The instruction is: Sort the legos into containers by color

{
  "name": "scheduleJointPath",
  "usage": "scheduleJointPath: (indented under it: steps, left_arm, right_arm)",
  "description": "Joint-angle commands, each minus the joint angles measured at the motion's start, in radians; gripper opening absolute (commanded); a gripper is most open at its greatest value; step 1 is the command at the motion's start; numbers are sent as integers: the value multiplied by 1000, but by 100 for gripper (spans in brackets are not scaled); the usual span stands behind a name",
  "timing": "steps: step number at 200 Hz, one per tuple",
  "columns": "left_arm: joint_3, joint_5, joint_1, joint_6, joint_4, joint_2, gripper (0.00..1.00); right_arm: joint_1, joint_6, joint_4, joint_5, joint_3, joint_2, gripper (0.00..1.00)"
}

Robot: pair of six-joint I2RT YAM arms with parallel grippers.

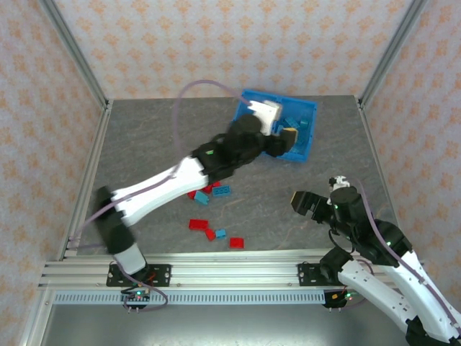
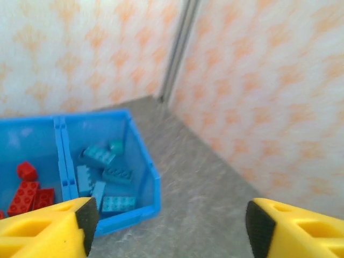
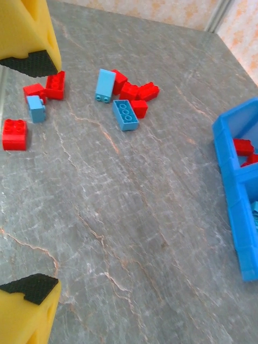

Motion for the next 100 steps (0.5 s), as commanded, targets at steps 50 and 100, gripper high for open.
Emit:
scheduleJointPath:
  steps: [50,100]
  left_arm:
    - [-443,226,-89,588,-506,-636,100]
    - [-734,276,-119,771,-713,-1042,99]
  right_arm:
    - [138,8,217,-225,-104,319,90]
    - [479,239,363,-45,-91,615,91]
